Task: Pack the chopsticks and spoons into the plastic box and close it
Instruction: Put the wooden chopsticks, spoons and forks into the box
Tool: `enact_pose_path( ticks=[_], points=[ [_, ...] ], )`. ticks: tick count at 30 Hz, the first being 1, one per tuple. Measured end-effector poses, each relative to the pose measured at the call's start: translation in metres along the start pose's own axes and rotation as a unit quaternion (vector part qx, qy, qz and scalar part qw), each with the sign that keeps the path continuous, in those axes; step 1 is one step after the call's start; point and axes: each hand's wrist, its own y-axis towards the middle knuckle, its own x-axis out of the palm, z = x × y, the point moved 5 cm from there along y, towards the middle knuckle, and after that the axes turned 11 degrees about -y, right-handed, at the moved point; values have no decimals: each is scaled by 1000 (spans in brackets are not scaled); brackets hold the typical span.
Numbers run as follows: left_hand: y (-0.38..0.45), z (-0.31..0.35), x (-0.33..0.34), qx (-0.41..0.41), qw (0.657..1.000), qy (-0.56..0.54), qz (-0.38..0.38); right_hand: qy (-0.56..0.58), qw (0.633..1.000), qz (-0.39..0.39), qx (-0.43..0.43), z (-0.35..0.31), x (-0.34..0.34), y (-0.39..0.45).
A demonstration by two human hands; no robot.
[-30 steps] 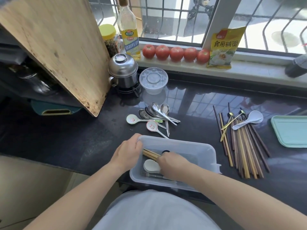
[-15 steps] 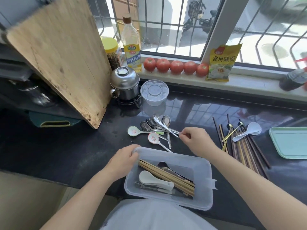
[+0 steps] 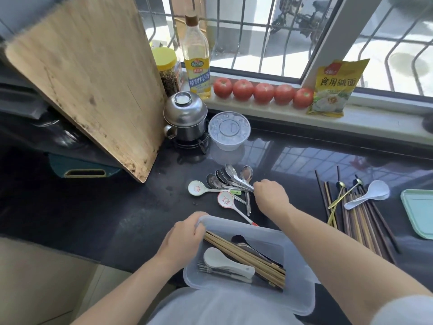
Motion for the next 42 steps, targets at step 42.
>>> enact_pose_path(
  ticks=[42],
  points=[
    [-3, 4, -1, 27, 999, -23, -8, 32, 992, -121, -16, -32, 37, -151]
  ],
)
